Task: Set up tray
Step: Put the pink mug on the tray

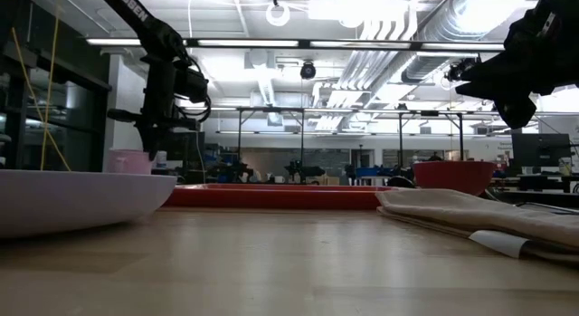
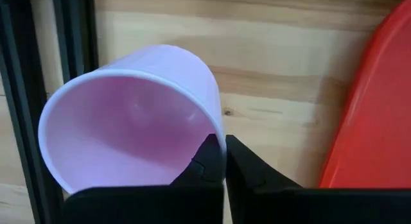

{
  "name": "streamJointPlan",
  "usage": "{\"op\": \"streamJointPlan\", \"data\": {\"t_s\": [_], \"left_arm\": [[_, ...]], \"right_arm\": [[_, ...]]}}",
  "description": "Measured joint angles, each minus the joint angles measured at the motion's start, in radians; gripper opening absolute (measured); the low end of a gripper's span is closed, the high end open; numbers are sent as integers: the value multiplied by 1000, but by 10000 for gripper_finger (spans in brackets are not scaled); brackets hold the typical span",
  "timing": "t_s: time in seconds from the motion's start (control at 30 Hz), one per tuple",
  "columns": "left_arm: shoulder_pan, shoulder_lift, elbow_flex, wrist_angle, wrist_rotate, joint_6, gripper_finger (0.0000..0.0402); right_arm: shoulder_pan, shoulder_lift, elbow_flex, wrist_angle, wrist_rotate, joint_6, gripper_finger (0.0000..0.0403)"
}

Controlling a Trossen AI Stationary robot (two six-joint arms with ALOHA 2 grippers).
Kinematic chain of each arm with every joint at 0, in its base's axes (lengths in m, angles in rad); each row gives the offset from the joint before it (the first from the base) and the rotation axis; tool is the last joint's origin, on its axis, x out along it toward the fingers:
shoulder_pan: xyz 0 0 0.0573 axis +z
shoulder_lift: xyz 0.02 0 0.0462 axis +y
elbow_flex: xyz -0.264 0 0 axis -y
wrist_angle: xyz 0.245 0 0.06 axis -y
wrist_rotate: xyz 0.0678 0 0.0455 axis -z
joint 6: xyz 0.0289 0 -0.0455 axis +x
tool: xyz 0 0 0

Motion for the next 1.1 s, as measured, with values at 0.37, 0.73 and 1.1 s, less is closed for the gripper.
{"op": "streamJointPlan", "data": {"t_s": [0.37,0.73,1.1], "left_arm": [[-9,1,141,-126,30,90,17],[-119,0,306,-123,25,281,12],[-241,7,337,-93,8,497,12]], "right_arm": [[0,0,0,0,0,0,83],[0,0,0,0,19,-19,83],[0,0,0,0,31,-19,83]]}}
